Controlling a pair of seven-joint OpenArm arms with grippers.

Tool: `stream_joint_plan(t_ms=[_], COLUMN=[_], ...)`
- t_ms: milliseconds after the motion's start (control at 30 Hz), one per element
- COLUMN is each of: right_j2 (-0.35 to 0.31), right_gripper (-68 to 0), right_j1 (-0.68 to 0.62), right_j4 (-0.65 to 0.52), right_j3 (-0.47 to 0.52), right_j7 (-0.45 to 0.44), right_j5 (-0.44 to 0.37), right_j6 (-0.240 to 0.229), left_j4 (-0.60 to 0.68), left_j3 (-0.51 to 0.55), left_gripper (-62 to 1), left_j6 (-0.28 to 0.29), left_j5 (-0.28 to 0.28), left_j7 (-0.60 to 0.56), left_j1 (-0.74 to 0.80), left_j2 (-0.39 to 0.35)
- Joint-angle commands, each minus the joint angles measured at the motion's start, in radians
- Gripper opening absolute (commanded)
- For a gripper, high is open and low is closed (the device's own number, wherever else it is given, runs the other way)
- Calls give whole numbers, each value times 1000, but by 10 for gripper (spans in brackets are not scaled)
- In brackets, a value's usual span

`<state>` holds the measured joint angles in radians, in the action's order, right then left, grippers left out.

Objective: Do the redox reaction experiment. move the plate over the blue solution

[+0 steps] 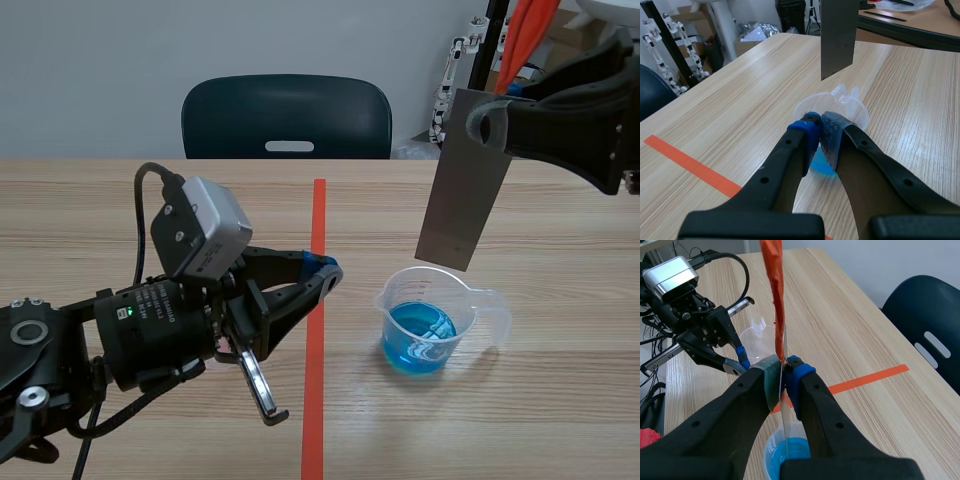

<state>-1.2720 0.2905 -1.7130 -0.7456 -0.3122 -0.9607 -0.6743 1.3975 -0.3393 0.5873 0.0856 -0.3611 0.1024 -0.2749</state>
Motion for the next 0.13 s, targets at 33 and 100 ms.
stream_joint_plan(t_ms=[33,100], right_j2=[-16,-16], right_gripper=[-669,-669], right_j1=[28,28], right_j4=[-6,-6], right_j3=[14,14], right_j7=[-15,-15], right_j5=[-15,-15], right_j6=[-3,-3], left_j4=[23,23], left_j3=[4,4], left_gripper=[-567,-567], left_j6=[-1,-1], left_j5=[-14,-14], left_j7=[-18,-18], left_j1=[-6,-6], left_j2=[-6,-6])
